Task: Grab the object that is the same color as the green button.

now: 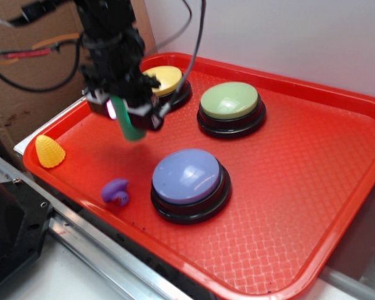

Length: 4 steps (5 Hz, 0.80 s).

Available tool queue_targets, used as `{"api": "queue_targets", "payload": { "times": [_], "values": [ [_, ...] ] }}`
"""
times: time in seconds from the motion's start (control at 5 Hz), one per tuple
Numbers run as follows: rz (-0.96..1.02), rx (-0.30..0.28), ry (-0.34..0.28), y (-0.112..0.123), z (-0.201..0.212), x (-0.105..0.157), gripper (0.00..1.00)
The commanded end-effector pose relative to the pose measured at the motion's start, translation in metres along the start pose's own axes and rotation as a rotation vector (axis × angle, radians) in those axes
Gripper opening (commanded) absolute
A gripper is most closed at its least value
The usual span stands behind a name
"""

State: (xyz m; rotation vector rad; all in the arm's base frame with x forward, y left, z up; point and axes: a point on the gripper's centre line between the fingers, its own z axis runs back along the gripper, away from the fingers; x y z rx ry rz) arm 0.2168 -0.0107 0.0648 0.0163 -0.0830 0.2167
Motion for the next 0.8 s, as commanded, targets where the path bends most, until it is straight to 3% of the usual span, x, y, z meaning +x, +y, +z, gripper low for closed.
{"api": "queue_targets", "payload": {
  "times": [0.0,0.4,0.6],
  "values": [
    [-0.065,-0.019,-0.057,0.003,0.104,0.009,0.00],
    [-0.069,-0.074,-0.103,-0.004,0.148,0.005,0.00],
    [-0.066,-0.063,-0.095,-0.005,0.139,0.006,0.00]
  ]
}}
